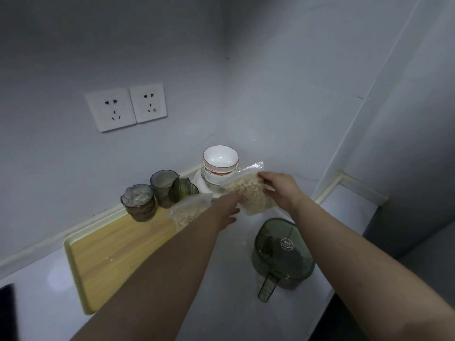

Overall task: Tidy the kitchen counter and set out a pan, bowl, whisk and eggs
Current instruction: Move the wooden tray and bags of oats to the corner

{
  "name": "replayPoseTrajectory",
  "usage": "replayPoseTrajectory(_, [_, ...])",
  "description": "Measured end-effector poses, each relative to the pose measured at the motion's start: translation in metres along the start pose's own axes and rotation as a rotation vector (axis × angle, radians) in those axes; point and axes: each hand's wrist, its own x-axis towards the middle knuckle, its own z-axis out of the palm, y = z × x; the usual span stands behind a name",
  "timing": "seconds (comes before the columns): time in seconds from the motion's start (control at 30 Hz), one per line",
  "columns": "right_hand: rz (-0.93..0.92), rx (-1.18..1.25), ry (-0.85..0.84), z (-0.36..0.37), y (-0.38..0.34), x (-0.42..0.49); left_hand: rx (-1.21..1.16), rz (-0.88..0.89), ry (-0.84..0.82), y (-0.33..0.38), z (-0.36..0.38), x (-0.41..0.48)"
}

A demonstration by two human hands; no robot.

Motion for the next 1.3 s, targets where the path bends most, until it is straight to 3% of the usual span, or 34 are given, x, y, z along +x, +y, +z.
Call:
replayPoseTrajectory(0.37, [-0.02,0.206,-0.201,0.023,-0.034,-0.059,-0.021,0.378,0.071,0.015,-0.014,-0.057])
replayPoseTrajectory(0.57, [0.011,0.288,-0.33,0.041,-0.045,-0.089,-0.215,0.408,0.026,0.018,-0.04,-0.091])
replayPoseTrajectory(0.8, [0.053,0.313,-0.427,0.063,-0.044,-0.116,-0.035,0.38,-0.025,0.004,-0.08,-0.123])
replayPoseTrajectory(0.97, [-0.021,0.044,-0.479,0.088,-0.041,-0.129,0.043,0.419,0.11,-0.004,-0.115,-0.139])
replayPoseTrajectory(1.23, [-0.427,-0.775,-0.476,0.127,-0.032,-0.143,0.348,0.478,0.212,-0.009,-0.164,-0.165])
replayPoseTrajectory(1.3, [-0.511,-0.874,-0.46,0.14,-0.029,-0.144,0.384,0.471,0.208,-0.01,-0.175,-0.17])
